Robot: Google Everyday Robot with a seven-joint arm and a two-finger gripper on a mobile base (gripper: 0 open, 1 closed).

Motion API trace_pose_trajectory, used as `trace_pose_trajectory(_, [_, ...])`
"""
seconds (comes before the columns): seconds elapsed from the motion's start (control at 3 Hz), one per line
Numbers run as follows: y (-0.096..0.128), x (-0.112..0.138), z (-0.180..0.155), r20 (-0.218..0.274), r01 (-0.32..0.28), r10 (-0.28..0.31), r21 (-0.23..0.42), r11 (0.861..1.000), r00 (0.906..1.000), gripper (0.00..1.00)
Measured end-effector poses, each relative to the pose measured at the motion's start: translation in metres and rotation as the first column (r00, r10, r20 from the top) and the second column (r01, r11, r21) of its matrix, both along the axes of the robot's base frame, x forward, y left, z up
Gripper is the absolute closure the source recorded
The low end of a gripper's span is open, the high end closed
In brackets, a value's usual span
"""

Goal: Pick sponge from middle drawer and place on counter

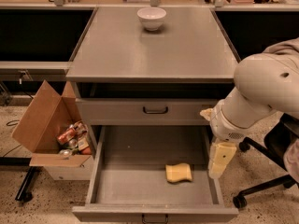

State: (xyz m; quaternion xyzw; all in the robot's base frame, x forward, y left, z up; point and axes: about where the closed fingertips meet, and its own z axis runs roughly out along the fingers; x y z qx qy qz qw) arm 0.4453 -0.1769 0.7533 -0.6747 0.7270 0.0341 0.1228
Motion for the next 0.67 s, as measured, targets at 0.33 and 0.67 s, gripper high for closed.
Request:
trace_pose_trajectory(0.33, [-0.010, 0.008, -0.028, -0.002, 0.044, -0.045, -0.012, 0.999, 0.9990, 0.00])
trace_pose_trajectory(0.67, [-0.030, 0.020, -0.083, -0.018, 0.090, -0.091, -0.041, 0.995, 0.9957, 0.00])
